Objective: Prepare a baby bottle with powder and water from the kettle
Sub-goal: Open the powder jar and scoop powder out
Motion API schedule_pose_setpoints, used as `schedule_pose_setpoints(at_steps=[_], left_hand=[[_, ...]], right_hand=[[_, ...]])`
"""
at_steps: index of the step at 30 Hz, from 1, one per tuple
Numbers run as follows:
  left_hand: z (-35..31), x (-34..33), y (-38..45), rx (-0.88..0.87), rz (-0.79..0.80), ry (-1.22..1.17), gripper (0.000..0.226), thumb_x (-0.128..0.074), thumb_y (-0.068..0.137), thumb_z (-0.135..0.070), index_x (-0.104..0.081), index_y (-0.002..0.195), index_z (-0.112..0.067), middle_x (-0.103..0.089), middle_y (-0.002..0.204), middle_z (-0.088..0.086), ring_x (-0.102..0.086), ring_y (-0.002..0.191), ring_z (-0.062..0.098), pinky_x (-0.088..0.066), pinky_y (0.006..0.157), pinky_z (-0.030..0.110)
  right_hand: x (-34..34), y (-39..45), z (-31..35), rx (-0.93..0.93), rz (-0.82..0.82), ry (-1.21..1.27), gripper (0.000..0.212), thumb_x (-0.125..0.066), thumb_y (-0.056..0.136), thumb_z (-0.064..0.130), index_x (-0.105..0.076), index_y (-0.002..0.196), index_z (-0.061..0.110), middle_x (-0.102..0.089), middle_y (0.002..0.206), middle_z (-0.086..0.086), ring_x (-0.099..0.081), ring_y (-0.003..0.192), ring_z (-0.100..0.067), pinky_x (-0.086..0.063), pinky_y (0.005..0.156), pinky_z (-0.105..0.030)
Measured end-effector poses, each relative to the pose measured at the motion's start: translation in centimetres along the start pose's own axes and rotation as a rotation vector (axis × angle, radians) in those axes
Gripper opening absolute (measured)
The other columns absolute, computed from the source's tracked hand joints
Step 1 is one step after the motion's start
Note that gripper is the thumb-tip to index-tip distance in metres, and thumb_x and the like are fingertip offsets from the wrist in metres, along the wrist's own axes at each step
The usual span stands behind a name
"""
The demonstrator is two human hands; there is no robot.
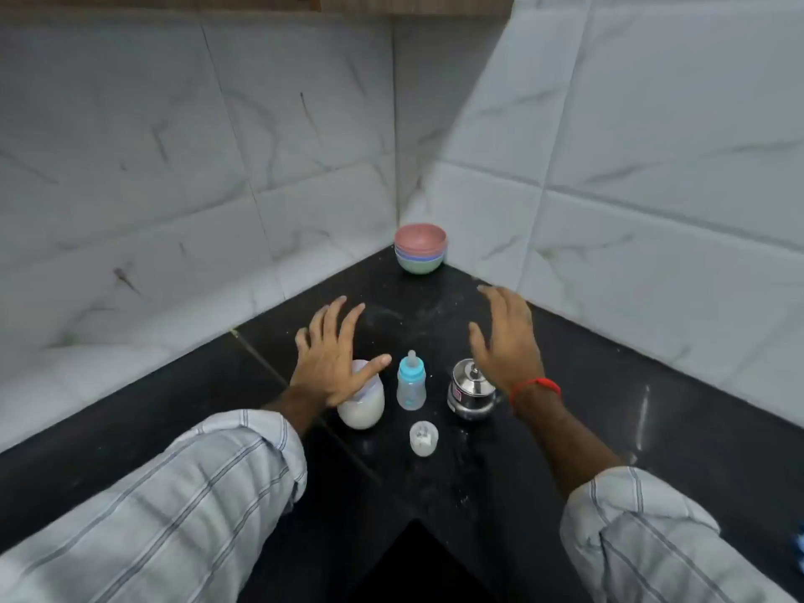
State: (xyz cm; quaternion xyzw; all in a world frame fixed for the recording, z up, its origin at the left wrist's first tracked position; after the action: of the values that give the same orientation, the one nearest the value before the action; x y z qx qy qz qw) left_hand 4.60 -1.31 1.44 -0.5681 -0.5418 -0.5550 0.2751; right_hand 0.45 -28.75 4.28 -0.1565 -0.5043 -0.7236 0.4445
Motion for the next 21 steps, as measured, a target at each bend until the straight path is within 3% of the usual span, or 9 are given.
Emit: schedule_pose_setpoints(at_steps=[3, 6, 11, 14, 16, 18, 21], left_hand=[[1.6, -3.4, -2.0, 0.179, 0.162, -0.072, 0.113, -0.051, 0.074, -0.089, -0.008, 0.161, -0.031, -0.008, 0.171, 0.001, -0.014, 0.155, 0.030, -0.018, 0.119, 0.059], [2.5, -6.7, -3.6, 0.283, 0.262, -0.195, 0.115, -0.068, 0.073, -0.076, -0.009, 0.161, -0.030, -0.018, 0.169, -0.002, -0.021, 0.154, 0.024, -0.017, 0.120, 0.055], [2.3, -7.7, -4.1, 0.382, 0.148, -0.434, 0.104, -0.085, 0.070, -0.053, -0.027, 0.154, -0.034, -0.038, 0.159, -0.004, -0.035, 0.148, 0.018, -0.018, 0.121, 0.050], [2.0, -7.1, -5.0, 0.409, 0.084, -0.493, 0.107, -0.085, 0.067, -0.058, -0.023, 0.153, -0.042, -0.043, 0.155, -0.010, -0.039, 0.145, 0.019, -0.019, 0.119, 0.048], [1.6, -6.5, -6.3, 0.405, 0.033, -0.527, 0.110, -0.084, 0.067, -0.061, -0.018, 0.153, -0.046, -0.045, 0.153, -0.013, -0.040, 0.143, 0.020, -0.020, 0.118, 0.050], [1.1, -6.3, -7.6, 0.384, 0.022, -0.553, 0.112, -0.084, 0.070, -0.060, -0.013, 0.156, -0.047, -0.045, 0.152, -0.010, -0.039, 0.142, 0.020, -0.020, 0.117, 0.050], [0.3, -5.8, -8.9, 0.318, 0.071, -0.555, 0.118, -0.084, 0.071, -0.054, -0.004, 0.158, -0.045, -0.049, 0.143, -0.003, -0.042, 0.136, 0.022, -0.021, 0.115, 0.048]], right_hand=[[-1.3, -3.1, 0.4, -0.026, 0.037, 0.110, 0.053, -0.061, 0.092, 0.013, -0.050, 0.144, 0.010, -0.051, 0.144, -0.013, -0.041, 0.137, -0.029, -0.037, 0.119, -0.044], [-2.4, -5.6, 1.4, -0.048, 0.083, 0.188, 0.049, -0.061, 0.094, 0.007, -0.053, 0.142, 0.012, -0.051, 0.143, -0.008, -0.042, 0.135, -0.023, -0.038, 0.115, -0.033], [-3.3, -7.3, 2.8, -0.018, 0.097, 0.110, 0.043, -0.064, 0.092, 0.009, -0.059, 0.134, 0.018, -0.062, 0.130, 0.000, -0.049, 0.116, -0.015, -0.043, 0.102, -0.035], [-4.9, -7.7, 3.0, -0.104, 0.277, 0.235, 0.037, -0.059, 0.097, 0.019, -0.057, 0.134, 0.027, -0.063, 0.116, 0.013, -0.052, 0.091, 0.004, -0.049, 0.088, -0.028], [-6.3, -8.1, 3.7, -0.145, 0.435, 0.294, 0.042, -0.059, 0.098, 0.033, -0.049, 0.139, 0.033, -0.061, 0.113, 0.016, -0.053, 0.082, 0.006, -0.052, 0.083, -0.031], [-7.5, -8.5, 4.6, -0.155, 0.556, 0.269, 0.057, -0.060, 0.097, 0.047, -0.040, 0.148, 0.034, -0.059, 0.126, 0.010, -0.061, 0.104, -0.005, -0.053, 0.095, -0.040], [-8.8, -9.1, 6.3, -0.142, 0.699, 0.210, 0.077, -0.058, 0.093, 0.062, -0.023, 0.157, 0.038, -0.034, 0.161, 0.006, -0.045, 0.143, -0.016, -0.046, 0.110, -0.050]])
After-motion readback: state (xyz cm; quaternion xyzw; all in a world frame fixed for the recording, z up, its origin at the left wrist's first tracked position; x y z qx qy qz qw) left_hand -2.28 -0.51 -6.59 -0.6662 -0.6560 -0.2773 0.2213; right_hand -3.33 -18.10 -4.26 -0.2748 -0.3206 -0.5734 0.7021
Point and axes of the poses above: each hand's wrist, its own y-axis towards the middle knuckle, its own x-axis out of the back of the hand, z = x × y, the point moved 5 cm from there along y, towards the middle knuckle
